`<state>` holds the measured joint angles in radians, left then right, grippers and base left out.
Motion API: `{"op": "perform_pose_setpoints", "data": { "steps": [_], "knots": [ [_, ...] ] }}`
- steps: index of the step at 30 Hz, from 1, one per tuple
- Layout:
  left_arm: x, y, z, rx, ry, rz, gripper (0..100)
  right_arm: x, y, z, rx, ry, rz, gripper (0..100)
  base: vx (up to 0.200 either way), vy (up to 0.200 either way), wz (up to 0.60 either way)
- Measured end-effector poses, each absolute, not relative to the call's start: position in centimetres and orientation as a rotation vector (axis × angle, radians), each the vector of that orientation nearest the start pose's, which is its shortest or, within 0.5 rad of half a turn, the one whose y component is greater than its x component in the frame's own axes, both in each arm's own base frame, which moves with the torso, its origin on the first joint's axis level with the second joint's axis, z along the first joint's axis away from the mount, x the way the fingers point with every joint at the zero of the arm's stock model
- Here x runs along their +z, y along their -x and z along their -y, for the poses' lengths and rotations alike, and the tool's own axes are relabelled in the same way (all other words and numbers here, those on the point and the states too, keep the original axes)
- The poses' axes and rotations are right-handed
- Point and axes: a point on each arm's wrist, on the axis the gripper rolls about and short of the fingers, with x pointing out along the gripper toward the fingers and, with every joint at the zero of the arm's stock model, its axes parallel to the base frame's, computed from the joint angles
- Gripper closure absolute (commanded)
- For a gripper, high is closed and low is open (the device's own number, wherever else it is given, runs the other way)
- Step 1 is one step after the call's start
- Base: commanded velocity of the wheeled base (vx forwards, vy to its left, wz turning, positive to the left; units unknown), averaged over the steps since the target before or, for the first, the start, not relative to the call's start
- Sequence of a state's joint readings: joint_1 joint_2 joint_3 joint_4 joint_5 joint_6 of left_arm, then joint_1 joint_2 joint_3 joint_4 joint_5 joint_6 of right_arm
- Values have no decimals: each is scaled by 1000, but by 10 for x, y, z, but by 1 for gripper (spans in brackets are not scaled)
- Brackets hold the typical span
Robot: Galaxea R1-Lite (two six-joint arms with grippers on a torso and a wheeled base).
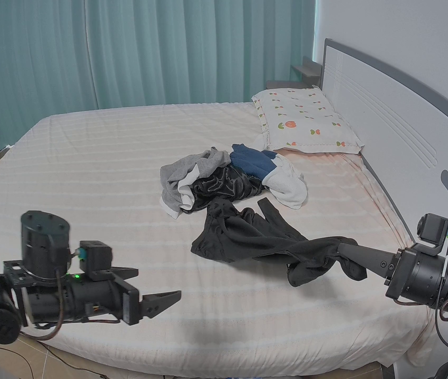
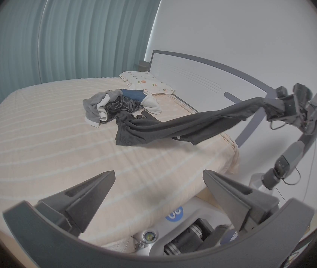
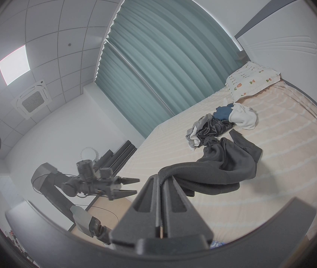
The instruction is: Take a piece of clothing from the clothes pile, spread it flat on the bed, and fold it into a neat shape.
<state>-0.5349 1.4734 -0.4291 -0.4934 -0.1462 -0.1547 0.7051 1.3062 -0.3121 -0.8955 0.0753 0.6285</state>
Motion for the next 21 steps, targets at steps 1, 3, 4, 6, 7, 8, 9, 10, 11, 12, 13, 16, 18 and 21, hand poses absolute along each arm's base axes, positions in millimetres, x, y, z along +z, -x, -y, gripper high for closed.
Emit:
{"op": "perform_pose_setpoints", "data": {
  "steps": [1,3,4,6,7,8,9,10,11,12,13,16,18,21],
  "knots": [
    [127,-187,117,-617,37,-599,0,174,-137,-119,723,-564,-336,100,0,0,0],
    [118,-201,128,-611,41,-587,0,174,-137,-119,724,-563,-337,100,0,0,0],
    [113,-208,134,-607,44,-577,0,174,-137,-119,724,-564,-336,100,0,0,0],
    [103,-221,144,-598,46,-565,0,175,-137,-119,725,-564,-335,100,0,0,0],
    [95,-230,152,-588,48,-555,0,175,-137,-119,726,-564,-333,100,0,0,0],
    [93,-232,153,-587,48,-554,0,175,-137,-119,726,-565,-333,100,0,0,0],
    [87,-238,158,-583,48,-552,0,175,-137,-119,726,-565,-332,100,0,0,0],
    [81,-244,162,-579,46,-556,0,175,-137,-119,726,-565,-331,100,0,0,0],
    [75,-248,165,-575,43,-564,0,175,-137,-119,727,-566,-330,100,0,0,0],
    [68,-253,169,-570,41,-575,0,175,-137,-119,726,-567,-328,100,0,0,0],
    [62,-258,173,-567,39,-582,0,176,-137,-119,727,-568,-325,100,0,0,0],
    [49,-273,184,-561,37,-589,0,177,-138,-119,724,-571,-320,100,0,0,0],
    [41,-282,191,-559,36,-591,0,179,-138,-119,724,-575,-311,100,0,0,0],
    [29,-293,198,-556,33,-598,0,181,-139,-119,723,-578,-301,100,0,0,0]
  ]
}}
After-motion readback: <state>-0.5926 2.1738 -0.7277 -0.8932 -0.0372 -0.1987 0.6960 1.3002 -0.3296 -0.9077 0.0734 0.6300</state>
